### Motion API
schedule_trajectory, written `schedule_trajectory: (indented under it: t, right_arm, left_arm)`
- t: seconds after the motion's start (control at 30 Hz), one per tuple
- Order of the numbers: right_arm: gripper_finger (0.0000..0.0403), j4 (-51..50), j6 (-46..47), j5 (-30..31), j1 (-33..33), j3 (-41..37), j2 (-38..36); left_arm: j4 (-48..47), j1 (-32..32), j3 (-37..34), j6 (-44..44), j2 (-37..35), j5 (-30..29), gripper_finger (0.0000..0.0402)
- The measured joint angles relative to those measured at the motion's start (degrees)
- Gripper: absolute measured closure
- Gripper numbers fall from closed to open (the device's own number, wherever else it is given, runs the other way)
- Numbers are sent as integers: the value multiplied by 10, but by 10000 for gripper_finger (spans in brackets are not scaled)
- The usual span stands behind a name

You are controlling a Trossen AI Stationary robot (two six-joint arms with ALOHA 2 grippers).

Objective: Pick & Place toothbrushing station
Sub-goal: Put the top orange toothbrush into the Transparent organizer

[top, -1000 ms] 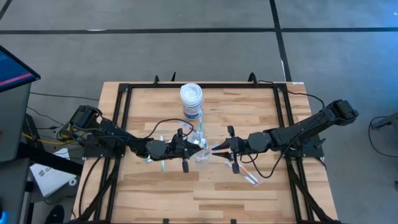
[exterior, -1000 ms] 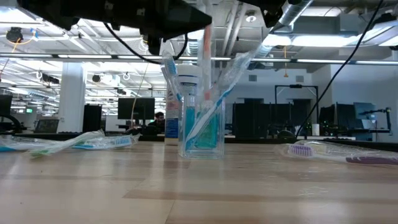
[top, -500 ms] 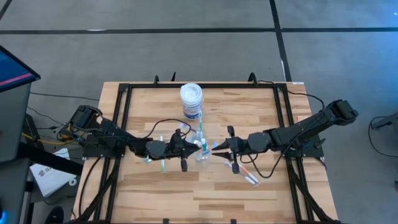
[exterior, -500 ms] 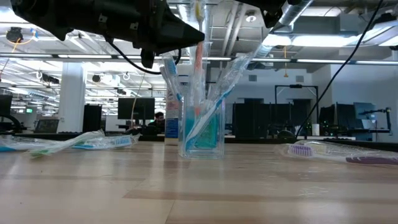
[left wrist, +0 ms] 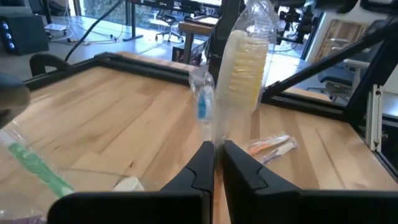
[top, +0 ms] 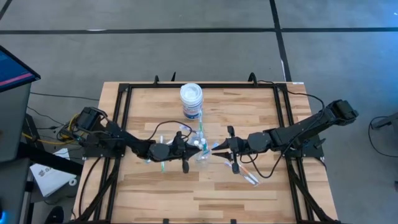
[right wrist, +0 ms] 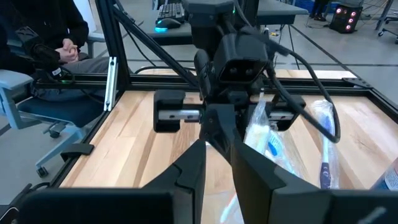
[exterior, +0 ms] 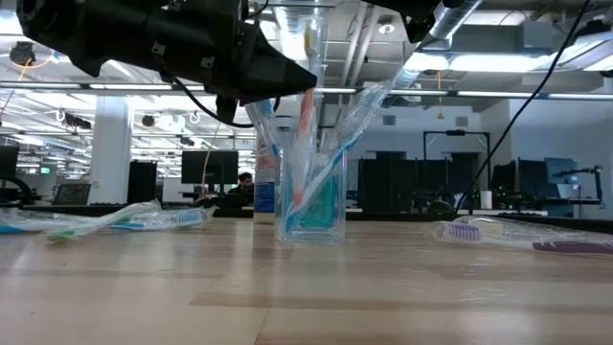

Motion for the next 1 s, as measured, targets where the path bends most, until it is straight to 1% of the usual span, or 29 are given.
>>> schedule_trajectory:
  t: [0.3,0.63,0.77,1.0]
  right_arm:
    - [335,0,0,0,0,0,0]
    - [335,-1,0,0,0,0,0]
    - [335,-2,0,0,0,0,0]
    - [335,-2,0,0,0,0,0]
  left_arm:
    - [11,0,0,-15,32,-2,396]
    - [14,0,0,-19,35,-2,391]
    - [14,0,0,-19,35,-2,373]
    - [14,4,0,-40,35,4,327]
